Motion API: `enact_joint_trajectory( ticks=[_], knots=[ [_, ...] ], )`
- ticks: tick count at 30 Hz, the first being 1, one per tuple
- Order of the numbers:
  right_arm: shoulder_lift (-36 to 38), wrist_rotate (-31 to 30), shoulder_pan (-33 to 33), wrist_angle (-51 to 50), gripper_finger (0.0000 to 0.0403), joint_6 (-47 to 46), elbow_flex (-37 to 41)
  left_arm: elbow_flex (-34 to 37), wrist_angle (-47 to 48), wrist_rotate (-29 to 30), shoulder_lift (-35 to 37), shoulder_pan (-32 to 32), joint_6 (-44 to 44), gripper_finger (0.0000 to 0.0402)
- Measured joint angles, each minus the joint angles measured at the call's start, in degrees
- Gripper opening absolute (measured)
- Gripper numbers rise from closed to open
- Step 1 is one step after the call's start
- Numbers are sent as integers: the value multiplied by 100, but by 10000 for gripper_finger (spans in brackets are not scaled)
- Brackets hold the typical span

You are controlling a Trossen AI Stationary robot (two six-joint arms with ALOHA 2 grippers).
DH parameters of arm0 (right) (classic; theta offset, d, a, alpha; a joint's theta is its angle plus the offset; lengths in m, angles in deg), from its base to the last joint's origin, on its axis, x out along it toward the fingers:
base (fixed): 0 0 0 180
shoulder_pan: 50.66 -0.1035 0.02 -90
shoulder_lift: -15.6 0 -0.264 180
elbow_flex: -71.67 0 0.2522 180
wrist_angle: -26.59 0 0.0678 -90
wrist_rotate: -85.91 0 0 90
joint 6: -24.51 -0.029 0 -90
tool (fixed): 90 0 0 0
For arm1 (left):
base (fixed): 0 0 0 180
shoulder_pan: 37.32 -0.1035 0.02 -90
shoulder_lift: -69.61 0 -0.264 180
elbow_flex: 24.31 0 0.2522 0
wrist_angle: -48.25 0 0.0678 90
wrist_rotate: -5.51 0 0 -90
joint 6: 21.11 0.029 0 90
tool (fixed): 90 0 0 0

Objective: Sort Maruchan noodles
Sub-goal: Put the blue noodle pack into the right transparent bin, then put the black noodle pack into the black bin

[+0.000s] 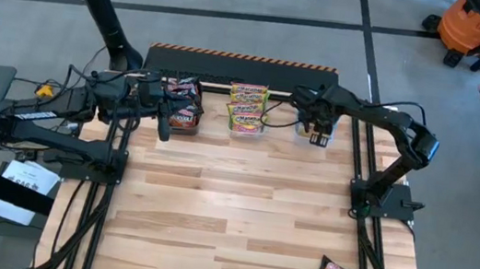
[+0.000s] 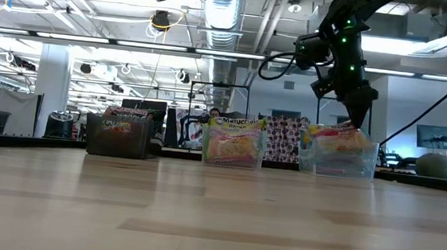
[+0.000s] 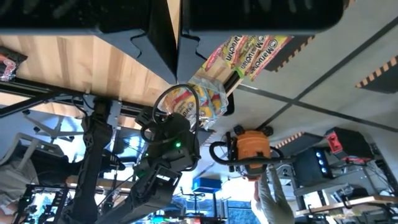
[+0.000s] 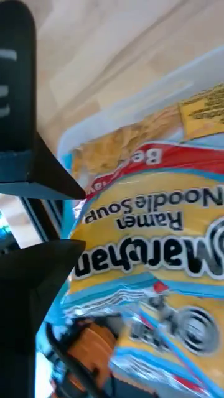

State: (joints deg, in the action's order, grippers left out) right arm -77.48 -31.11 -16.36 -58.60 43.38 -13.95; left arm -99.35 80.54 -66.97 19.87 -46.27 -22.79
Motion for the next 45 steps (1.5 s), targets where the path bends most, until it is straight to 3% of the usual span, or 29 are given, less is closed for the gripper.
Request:
enact_joint_trajectory(
  ticks=[4, 12, 20, 30, 38, 45],
  knots=[
    [0, 226, -13, -492, 142, -503, -84, 0, 4, 6, 0, 0, -68, 0],
    [0, 1620, 114, -299, 129, -1013, -211, 0, 4, 146, 0, -11, 25, 0],
    [1, 1651, 346, -770, 128, -1158, -309, 0, 0, 446, 0, -15, 230, 0],
    [41, 1663, 339, -1875, 129, -2087, -1231, 0, -2, 461, 0, -15, 75, 0],
    [644, 2563, 84, -1844, 129, -2706, -1378, 0, -2, 374, 0, -15, -113, 0],
    [1255, 2952, -649, -1862, 129, -3788, -1379, 0, -2, 374, 0, -15, 84, 0]
  ],
)
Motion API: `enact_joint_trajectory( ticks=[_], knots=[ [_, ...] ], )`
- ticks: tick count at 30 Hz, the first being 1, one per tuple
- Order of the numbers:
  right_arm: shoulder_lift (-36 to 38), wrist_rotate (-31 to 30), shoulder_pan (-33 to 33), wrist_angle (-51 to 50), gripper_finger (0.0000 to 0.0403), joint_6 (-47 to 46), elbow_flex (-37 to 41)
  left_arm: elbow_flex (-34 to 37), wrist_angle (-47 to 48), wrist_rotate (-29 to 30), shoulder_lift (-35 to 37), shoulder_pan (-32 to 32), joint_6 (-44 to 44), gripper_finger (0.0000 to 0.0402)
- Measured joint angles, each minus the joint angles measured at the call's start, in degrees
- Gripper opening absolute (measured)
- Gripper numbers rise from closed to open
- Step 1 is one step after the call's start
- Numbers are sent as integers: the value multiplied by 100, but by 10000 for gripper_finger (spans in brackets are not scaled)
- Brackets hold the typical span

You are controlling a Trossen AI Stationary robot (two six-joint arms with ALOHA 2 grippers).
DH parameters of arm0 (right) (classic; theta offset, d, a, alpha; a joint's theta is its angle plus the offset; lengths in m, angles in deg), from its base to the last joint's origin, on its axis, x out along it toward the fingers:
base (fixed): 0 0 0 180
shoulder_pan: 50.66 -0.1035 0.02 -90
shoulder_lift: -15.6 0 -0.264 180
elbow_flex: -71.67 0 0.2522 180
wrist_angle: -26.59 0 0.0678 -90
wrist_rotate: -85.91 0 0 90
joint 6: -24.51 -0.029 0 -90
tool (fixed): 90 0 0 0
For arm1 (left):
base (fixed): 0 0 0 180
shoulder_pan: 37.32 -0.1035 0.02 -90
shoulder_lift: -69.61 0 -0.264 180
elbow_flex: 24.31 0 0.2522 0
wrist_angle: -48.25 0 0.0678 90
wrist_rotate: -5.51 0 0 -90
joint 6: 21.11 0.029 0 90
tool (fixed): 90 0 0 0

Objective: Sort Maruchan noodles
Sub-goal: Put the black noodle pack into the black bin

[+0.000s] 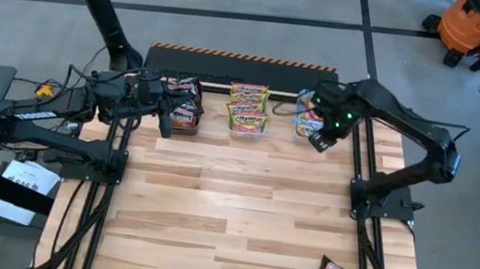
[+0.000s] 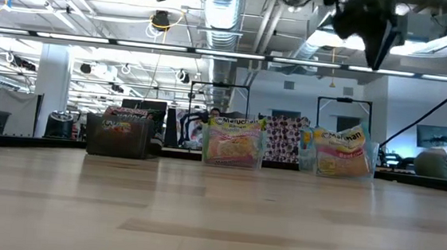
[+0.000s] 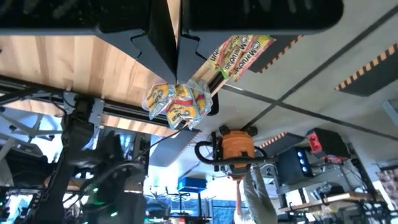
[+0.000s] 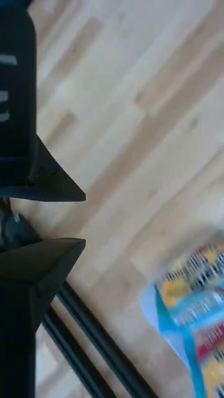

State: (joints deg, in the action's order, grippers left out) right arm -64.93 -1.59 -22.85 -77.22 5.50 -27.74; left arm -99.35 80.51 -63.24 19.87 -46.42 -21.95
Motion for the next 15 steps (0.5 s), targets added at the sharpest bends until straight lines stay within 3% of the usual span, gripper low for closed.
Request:
enact_joint_trajectory(
  ticks=[9, 15],
  knots=[
    [345, 669, -1575, 5, 129, -1535, 2, 0, 4, -80, 0, 0, -143, 0],
    [259, 941, -2708, -4, 130, -2517, 3, 0, 4, -892, 0, 0, -431, 0]
  ],
)
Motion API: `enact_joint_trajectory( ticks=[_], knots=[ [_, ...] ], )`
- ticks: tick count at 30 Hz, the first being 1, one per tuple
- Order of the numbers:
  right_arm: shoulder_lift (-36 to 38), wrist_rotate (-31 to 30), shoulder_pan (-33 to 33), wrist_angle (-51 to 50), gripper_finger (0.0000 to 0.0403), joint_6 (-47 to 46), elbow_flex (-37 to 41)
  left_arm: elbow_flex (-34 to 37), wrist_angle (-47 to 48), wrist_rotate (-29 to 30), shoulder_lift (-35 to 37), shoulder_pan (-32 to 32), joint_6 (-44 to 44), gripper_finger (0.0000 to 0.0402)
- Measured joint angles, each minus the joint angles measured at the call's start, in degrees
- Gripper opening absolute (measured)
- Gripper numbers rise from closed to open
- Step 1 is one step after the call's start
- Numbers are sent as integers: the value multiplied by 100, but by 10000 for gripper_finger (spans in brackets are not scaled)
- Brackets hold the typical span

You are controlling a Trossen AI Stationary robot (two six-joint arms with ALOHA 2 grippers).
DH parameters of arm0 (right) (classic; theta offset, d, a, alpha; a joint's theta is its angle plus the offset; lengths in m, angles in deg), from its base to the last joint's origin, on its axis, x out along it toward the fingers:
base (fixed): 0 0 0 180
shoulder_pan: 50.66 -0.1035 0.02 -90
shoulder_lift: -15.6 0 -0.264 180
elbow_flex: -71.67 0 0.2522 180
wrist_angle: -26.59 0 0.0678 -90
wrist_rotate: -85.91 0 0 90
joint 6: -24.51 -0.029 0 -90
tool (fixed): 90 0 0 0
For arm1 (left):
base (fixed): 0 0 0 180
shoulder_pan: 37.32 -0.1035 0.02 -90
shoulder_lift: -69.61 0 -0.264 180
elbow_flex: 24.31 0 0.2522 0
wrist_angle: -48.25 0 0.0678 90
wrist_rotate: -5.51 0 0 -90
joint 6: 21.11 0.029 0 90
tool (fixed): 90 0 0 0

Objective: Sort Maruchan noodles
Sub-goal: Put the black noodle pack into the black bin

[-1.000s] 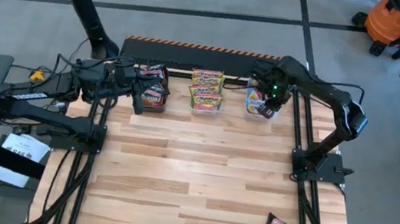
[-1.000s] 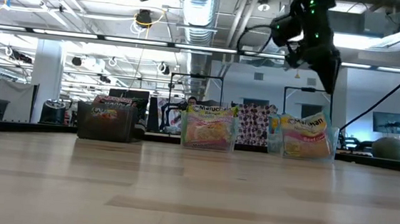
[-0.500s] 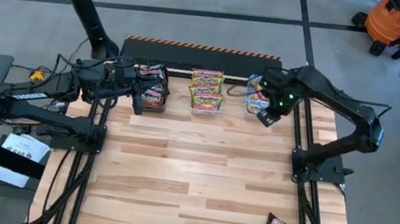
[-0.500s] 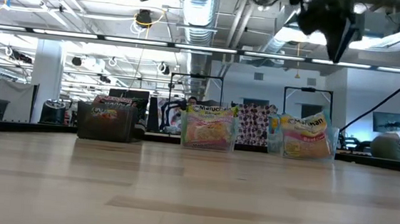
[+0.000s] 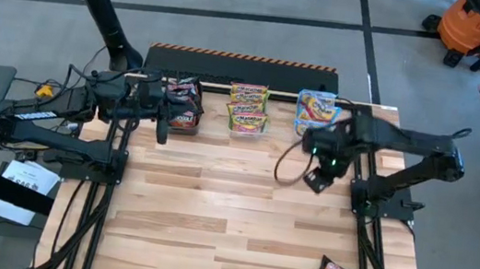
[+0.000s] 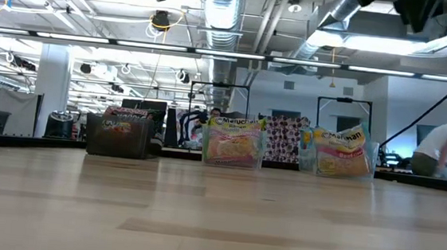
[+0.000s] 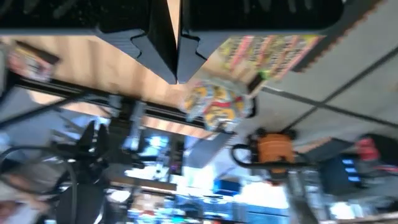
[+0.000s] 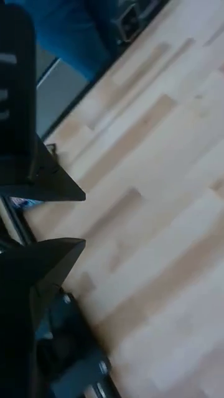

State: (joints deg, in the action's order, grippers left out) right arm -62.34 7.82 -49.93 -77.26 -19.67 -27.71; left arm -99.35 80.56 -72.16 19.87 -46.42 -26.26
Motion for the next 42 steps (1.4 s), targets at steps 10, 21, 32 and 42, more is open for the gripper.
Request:
enact_joint_trajectory(
  ticks=[10, 21, 32, 42],
  knots=[
    [-329, 514, -1888, 16, 194, -1723, -1, 0, 16, -1144, 0, 0, -323, 0],
    [-1256, 906, -3382, 325, 219, -2812, 6, 0, 520, -1804, 2, 15, -585, 0],
    [-2469, 1907, -4217, 1294, 219, -2741, 6, 2, 791, -2113, 2, 15, -671, 0],
    [-3416, 2517, -4699, 1618, 219, -2782, 8, 2, 793, -2113, 2, 15, -671, 0]
  ],
)
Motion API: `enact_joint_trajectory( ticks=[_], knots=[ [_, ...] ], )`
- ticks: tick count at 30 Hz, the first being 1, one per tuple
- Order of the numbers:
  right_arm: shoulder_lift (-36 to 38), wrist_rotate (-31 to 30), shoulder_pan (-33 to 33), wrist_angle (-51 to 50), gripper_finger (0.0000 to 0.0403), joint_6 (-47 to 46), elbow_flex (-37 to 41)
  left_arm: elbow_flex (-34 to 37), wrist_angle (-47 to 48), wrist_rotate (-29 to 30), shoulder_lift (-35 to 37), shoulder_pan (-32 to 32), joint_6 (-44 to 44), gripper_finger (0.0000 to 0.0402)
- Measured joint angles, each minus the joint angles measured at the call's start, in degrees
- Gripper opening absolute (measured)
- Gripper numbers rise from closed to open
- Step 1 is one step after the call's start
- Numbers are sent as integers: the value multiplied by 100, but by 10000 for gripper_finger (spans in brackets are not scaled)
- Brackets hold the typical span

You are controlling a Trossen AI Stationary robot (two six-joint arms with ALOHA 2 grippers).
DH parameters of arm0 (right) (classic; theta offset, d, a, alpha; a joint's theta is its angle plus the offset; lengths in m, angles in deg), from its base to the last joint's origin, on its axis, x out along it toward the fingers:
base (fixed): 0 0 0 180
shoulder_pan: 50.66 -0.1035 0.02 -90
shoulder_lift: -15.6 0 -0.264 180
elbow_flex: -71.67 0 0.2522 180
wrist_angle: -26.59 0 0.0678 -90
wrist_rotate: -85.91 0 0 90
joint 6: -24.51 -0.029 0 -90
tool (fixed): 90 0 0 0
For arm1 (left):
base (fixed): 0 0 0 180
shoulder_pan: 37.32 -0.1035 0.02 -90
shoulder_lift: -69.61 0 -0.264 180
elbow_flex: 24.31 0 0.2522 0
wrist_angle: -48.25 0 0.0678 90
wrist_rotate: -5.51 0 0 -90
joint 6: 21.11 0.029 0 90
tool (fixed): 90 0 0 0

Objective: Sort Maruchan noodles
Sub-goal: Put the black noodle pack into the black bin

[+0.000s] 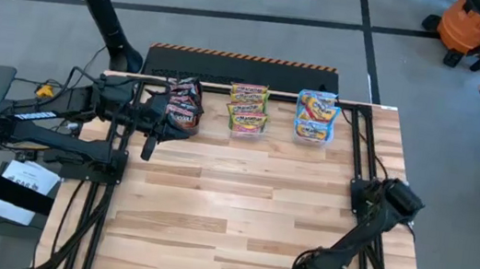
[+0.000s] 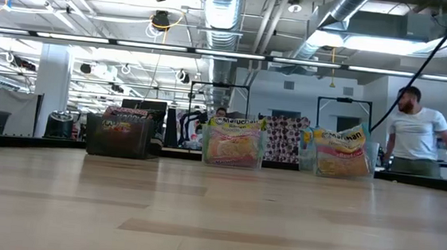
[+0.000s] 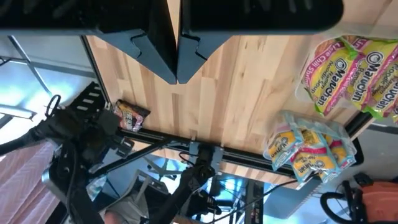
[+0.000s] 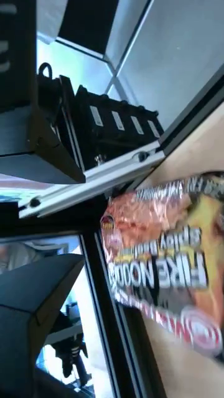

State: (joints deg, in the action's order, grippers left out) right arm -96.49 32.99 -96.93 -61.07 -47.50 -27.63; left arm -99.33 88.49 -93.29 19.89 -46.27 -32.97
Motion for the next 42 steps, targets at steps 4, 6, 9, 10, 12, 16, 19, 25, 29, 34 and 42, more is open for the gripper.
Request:
enact_joint_trajectory(
  ticks=[4, 6, 9, 10, 12, 16, 19, 25, 29, 34, 42],
  knots=[
    [-302, 74, -62, 223, 219, 0, 2, 0, 0, -2, 0, 0, 0, 0],
    [-405, 69, -70, 317, 219, -2, 4, 0, 0, -1, 0, 0, 0, 0],
    [-588, 63, -63, 279, 219, 0, 18, 0, 0, -2, 0, 0, 0, 0],
    [-635, 64, -63, 296, 219, 1, 53, 0, 0, -2, 0, 0, 0, 0],
    [-705, 66, -59, 361, 219, -1, 127, 0, -2, 0, 0, 0, 0, 0],
    [-733, 67, -61, 611, 219, -92, 472, 0, -2, 2, 0, 0, 0, 0],
    [-722, 120, -48, 672, 219, -298, 723, 0, 0, 2, 0, 0, 0, 0],
    [-687, 293, -4, 1199, 208, -610, 1101, 0, 6, 2, 0, 0, 0, 0],
    [-683, 426, 60, 1354, 169, -924, 1283, 0, 31, 4, 0, 0, 2, 0],
    [-692, 447, 145, 1407, 100, -1071, 1361, 0, 31, 4, 0, 0, 10, 0],
    [-708, 589, 297, 1510, 7, -892, 1356, 0, 175, 9, 0, 0, 59, 0]
  ],
)
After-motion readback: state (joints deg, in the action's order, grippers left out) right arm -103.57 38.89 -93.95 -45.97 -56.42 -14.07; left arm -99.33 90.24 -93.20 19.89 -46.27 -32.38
